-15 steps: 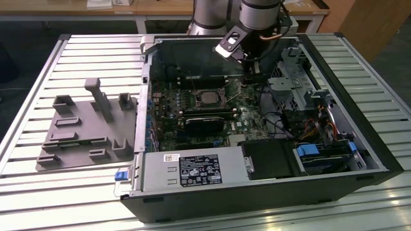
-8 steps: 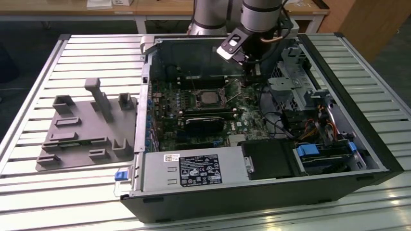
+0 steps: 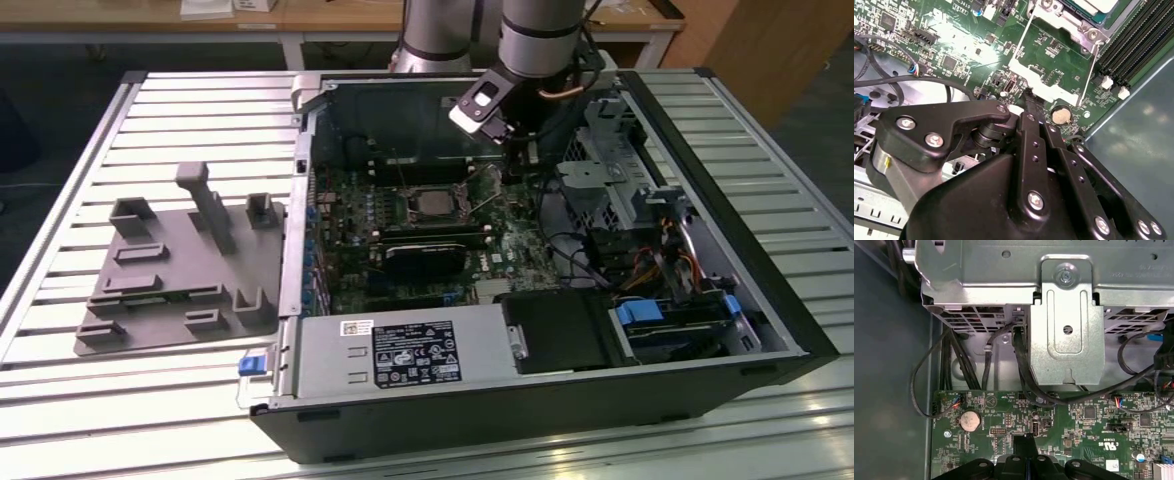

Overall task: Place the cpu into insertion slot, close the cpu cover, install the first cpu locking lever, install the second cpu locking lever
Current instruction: 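Close the cpu cover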

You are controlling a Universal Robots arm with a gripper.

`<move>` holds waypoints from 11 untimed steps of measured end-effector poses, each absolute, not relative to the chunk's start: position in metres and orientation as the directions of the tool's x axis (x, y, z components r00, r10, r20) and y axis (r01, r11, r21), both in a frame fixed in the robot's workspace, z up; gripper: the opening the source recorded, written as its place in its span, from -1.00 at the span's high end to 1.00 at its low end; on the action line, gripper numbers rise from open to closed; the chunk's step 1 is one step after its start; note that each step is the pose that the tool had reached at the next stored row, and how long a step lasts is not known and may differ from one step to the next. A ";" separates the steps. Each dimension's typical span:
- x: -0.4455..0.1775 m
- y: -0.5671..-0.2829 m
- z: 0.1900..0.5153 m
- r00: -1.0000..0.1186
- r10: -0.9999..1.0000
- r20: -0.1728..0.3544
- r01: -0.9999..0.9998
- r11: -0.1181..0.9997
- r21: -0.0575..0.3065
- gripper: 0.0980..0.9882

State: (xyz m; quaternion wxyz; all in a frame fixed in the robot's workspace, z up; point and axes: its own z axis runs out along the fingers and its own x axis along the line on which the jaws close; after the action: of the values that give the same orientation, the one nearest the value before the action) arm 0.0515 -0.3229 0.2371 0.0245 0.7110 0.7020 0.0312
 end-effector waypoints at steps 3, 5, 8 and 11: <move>0.052 -0.323 0.237 0.012 1.000 0.010 0.997 -0.013 0.079 0.99; 0.052 -0.323 0.237 0.012 1.000 0.010 0.997 -0.013 0.079 0.99; 0.052 -0.323 0.237 0.012 1.000 0.010 0.998 -0.013 0.061 0.99; 0.052 -0.323 0.237 0.013 1.000 0.010 1.000 -0.013 0.029 0.99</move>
State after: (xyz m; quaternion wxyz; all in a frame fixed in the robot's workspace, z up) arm 0.0522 -0.3228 0.2367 0.0067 0.7116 0.7024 0.0136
